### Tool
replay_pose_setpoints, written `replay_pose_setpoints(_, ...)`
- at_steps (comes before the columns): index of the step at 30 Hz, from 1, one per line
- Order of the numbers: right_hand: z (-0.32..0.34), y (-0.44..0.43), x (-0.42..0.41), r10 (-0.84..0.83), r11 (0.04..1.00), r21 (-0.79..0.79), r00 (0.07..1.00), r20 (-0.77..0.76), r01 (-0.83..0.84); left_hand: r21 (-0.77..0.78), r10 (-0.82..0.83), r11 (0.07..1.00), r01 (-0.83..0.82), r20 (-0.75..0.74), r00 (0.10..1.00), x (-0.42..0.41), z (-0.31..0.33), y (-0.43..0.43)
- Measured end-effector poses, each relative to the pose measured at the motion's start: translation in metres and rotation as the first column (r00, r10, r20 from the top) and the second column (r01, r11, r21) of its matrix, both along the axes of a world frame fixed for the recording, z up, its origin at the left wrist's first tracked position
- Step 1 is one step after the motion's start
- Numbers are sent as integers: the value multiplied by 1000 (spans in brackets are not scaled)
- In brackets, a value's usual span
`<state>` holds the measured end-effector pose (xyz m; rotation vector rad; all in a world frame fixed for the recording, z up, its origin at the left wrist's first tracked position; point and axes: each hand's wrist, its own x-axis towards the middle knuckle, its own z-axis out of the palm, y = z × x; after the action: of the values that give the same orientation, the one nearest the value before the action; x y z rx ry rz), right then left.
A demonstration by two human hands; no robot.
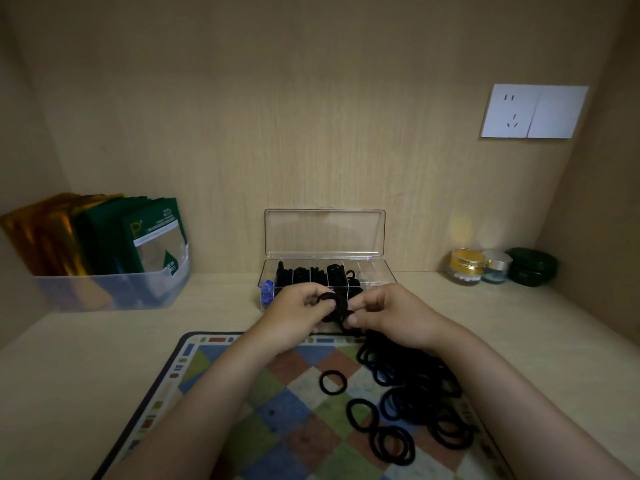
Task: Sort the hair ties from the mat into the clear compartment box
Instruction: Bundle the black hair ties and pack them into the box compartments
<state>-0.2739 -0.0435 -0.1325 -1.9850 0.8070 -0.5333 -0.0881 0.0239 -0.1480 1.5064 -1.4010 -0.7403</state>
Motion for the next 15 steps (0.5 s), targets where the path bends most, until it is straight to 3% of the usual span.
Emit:
replay_pose_setpoints(3,-1,-1,-3,-103,993,-71,993,-53,99,50,9,999,-8,-19,1000,5,0,2)
replay_pose_setpoints(6,8,4,-6,-194,978,-74,981,11,195,92,55,994,-55,5,998,8,-1,1)
replay_pose_setpoints(11,21,21,1,-129,965,255,948,291,54,121,80,988,-93,107,991,4,-6,-2)
replay_pose_setpoints(13,19,24,7,-112,972,232,955,275,47,149,48,988,-47,-7,999,-1,-6,-2)
replay_pose_setpoints(15,12,23,12,-151,984,130,965,214,126,181,9,983,30,-213,977,-7,-4,0)
